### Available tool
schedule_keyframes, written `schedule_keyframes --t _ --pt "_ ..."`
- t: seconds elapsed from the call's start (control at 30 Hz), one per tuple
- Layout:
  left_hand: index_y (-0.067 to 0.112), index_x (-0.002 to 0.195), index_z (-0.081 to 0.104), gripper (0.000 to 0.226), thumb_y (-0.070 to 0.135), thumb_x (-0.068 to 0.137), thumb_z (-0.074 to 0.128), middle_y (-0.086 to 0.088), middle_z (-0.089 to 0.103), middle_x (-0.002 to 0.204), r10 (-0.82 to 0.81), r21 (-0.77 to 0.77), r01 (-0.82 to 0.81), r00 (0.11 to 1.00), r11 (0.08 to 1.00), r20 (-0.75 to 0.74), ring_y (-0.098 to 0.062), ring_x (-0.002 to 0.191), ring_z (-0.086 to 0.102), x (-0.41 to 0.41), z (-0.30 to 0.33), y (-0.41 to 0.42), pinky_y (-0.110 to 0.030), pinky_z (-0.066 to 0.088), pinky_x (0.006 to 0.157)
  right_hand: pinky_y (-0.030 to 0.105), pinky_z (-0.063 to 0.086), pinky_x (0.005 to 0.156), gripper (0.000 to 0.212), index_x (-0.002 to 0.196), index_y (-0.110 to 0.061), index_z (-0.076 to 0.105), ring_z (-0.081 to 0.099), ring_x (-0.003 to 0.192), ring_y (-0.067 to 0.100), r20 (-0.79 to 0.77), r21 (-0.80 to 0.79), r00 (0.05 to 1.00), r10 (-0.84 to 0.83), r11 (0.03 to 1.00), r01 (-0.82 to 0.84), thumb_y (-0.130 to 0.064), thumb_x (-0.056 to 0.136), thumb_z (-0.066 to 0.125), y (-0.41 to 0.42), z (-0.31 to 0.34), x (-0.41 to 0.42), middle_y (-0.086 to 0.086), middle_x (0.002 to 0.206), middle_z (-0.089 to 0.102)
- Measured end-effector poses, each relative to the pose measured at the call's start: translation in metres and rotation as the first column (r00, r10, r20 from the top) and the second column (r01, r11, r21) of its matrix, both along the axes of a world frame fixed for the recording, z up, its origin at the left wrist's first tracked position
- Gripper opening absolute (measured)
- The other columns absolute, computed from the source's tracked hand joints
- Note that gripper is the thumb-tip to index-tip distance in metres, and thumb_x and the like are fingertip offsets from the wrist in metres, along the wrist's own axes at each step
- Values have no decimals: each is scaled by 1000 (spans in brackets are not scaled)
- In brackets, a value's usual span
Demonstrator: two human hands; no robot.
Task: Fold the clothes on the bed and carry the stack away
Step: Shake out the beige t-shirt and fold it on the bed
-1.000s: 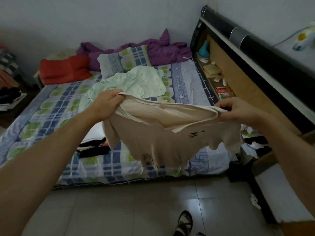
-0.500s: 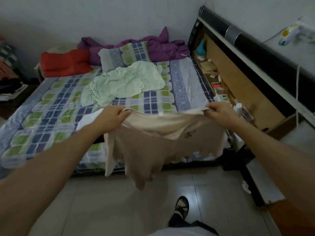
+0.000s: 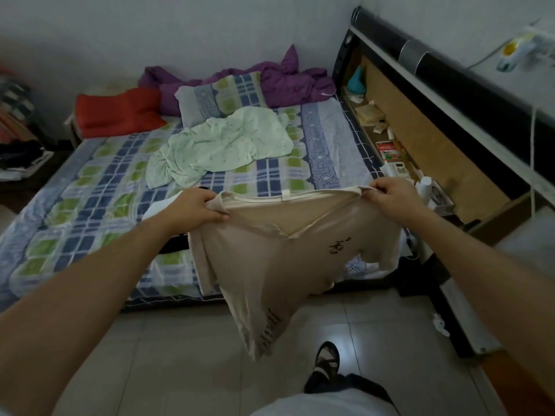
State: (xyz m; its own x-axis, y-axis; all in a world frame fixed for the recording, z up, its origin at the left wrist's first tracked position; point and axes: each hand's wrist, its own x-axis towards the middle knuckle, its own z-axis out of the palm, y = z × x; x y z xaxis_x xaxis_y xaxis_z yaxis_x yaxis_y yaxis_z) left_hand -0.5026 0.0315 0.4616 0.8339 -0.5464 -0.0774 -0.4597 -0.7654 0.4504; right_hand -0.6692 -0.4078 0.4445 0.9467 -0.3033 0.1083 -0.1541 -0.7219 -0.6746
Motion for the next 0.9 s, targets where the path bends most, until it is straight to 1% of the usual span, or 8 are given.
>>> schedule_keyframes --t 0.1,0.23,0.4,0.5,0.57,0.63,0.77,0.9 --pt "30 77 76 19 41 92 74 7 67 73 55 -133 -58 998 989 -29 -10 69 62 6 -12 3 -33 42 62 35 48 69 16 84 -21 75 65 82 22 -11 22 999 40 999 -40 -31 94 71 -1 -7 3 1 79 70" --pt "50 69 71 42 29 104 59 20 64 63 140 -296 -164 985 941 -101 1 49 54 16 -29 -5 -25 38 53 29 51 70 12 80 -27 77 67 80 12 -52 116 993 107 988 -100 -38 84 82 -8 -17 15 -6 80 73" --pt "51 86 76 43 19 105 56 9 73 97 263 -453 -347 935 821 -238 -14 85 68 55 -54 -29 -41 55 80 38 49 70 19 79 -20 78 63 71 19 -30 212 989 147 968 -138 -35 91 76 -28 -36 58 13 78 70" --pt "36 103 79 30 20 106 54 -1 64 72 290 -439 -378 922 815 -256 -17 54 57 89 -73 -48 -58 49 67 29 46 67 21 79 -16 77 57 67 12 -33 220 992 121 969 -111 -31 94 73 -45 -52 99 17 77 68" --pt "30 107 77 24 21 106 55 2 65 72 316 -425 -383 922 820 -222 -28 62 52 116 -85 -63 -53 52 71 32 46 69 18 82 -18 78 58 70 14 -64 225 991 116 969 -99 -30 94 73 -56 -64 131 13 77 69" --pt "36 107 75 24 24 106 55 20 69 81 348 -406 -394 919 825 -184 -17 81 62 145 -94 -80 -36 51 75 31 48 70 11 84 -23 78 61 75 13 -82 235 991 102 969 -80 -29 93 74 -68 -76 164 4 79 72" --pt "31 111 74 21 31 105 54 13 69 95 447 -341 -468 883 815 -143 -13 91 63 204 -115 -116 -20 44 73 15 47 68 4 92 -31 79 65 83 0 -115 280 991 69 959 -35 -30 88 80 -94 -101 223 -10 89 74" --pt "21 111 72 25 35 104 52 2 72 105 504 -276 -517 855 810 -123 -16 97 61 249 -135 -141 -27 42 82 2 44 66 12 98 -30 81 64 86 -7 -139 251 984 116 965 -78 -37 89 78 -120 -125 273 -16 91 74"
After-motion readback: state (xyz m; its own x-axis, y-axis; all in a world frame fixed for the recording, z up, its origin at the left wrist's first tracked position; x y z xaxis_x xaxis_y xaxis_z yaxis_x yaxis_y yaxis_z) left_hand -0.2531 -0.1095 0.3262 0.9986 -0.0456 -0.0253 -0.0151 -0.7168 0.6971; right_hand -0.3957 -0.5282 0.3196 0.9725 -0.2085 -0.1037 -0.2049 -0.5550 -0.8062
